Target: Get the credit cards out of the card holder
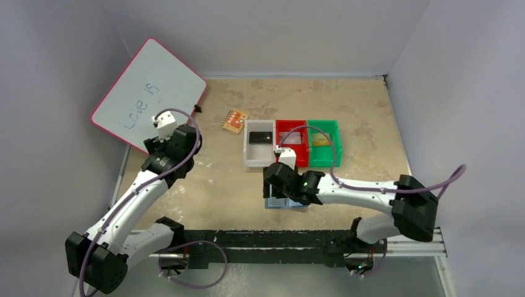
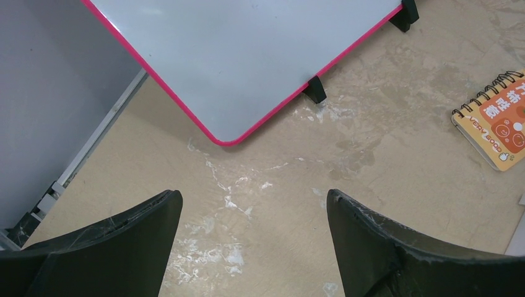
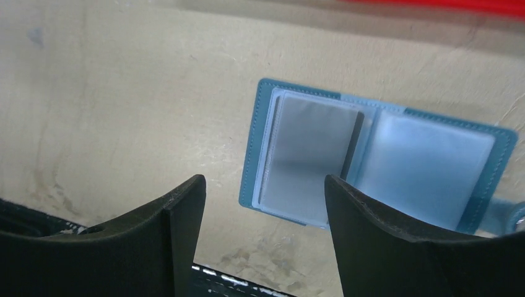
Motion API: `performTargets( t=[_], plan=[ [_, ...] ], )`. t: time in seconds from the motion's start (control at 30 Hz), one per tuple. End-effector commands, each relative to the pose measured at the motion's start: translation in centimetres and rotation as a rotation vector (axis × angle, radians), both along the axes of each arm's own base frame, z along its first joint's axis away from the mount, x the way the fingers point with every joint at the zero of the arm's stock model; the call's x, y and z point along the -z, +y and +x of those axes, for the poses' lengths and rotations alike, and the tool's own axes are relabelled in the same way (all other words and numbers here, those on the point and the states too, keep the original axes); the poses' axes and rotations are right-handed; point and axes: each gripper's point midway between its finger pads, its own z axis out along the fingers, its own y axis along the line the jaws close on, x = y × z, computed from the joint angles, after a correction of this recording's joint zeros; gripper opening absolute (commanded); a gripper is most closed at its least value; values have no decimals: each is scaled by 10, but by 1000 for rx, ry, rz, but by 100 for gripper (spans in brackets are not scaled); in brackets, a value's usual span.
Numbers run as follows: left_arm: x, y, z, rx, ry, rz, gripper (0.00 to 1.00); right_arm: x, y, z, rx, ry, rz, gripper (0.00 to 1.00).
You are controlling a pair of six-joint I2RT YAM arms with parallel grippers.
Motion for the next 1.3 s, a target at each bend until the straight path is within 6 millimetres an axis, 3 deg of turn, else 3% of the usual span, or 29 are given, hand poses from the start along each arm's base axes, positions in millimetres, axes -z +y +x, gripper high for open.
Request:
performTargets(
  t=[0.0,0.17,0.37,0.8,1.07,1.27],
  plan=[
    [-13,-1,6,0,-36,-9,87,10,1,-2,163,20,-35,72],
    [-11,-2,6,1,-30,-9,87,31,-7,-10,207,60,-114,67],
    [-7,-3,7,5,-11,-6,86,41,-11,-15,205,80,-129,60],
    [-3,-5,8,9,-1,-12,86,74,-21,-22,215,128,-214,56],
    [-1,-7,9,17,6,-18,85,69,-11,-21,183,118,-142,44],
    [2,-15,11,57,10,-53,85,62,-3,-16,171,113,-56,42]
  ],
)
